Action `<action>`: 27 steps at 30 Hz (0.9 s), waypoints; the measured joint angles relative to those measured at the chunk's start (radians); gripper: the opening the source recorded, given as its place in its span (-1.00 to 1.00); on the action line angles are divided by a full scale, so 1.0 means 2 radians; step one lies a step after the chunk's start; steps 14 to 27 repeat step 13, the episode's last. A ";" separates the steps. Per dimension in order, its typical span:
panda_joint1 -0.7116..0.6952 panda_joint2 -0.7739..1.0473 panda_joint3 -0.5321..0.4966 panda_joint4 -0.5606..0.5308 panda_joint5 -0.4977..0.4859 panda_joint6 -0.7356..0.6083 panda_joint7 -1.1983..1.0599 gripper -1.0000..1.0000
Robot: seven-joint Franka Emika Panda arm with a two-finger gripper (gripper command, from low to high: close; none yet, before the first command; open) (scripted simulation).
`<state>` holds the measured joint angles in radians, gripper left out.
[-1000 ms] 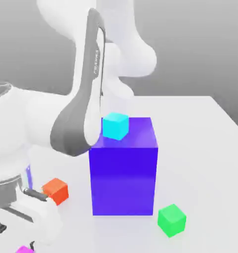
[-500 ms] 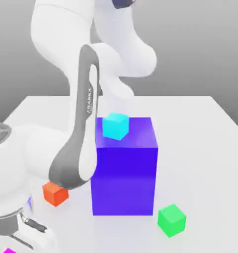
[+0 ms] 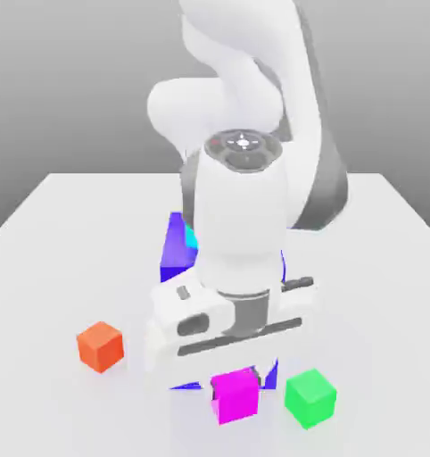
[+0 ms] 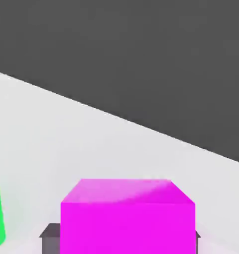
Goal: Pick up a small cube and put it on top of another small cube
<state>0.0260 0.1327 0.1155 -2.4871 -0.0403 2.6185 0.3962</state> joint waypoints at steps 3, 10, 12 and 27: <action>0.031 -0.031 0.029 -0.035 0.006 0.004 -0.058 -1.00; 0.054 0.038 0.023 -0.053 -0.029 0.089 -0.068 1.00; 0.054 0.038 0.023 -0.053 -0.029 0.089 -0.068 1.00; 0.054 0.038 0.023 -0.053 -0.029 0.089 -0.068 1.00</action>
